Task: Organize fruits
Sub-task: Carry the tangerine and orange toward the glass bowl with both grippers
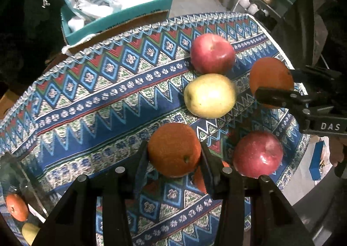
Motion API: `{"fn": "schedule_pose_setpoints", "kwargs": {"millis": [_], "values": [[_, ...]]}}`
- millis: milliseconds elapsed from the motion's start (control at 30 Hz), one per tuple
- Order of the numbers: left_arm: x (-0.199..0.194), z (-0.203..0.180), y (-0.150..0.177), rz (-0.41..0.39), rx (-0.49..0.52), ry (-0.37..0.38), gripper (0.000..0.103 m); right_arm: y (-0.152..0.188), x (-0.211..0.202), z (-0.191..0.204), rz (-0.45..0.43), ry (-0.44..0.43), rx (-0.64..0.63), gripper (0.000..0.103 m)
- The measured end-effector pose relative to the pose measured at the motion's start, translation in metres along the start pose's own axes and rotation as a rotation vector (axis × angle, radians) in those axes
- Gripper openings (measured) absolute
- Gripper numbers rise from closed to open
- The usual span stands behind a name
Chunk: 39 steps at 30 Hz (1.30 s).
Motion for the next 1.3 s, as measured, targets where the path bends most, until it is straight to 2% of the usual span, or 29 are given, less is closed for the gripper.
{"fn": "schedule_pose_setpoints", "kwargs": {"millis": [300,667,1300], "values": [[-0.044,0.014,0.004,-0.075,0.007,-0.031,0.046,-0.015,-0.018,0.039,-0.04,-0.044,-0.074,0.069],[-0.086,0.041,0.023,-0.118,-0.043,-0.032,0.046,-0.033,-0.032,0.096,-0.072,-0.11,-0.154,0.069],[-0.111,0.1,0.048,-0.166,-0.131,-0.059,0.046,-0.052,-0.025,0.167,-0.05,-0.168,-0.236,0.069]]}}
Point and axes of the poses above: each gripper's, at about its wrist camera, not at the fingertips, and x roughly the way its jaws point, z to its left, y to its underside, the point moved 7 cm from there along x, roughly the way its jaws point, and after that the axes turned 7 degrees about -y, right-handed, at the moved point
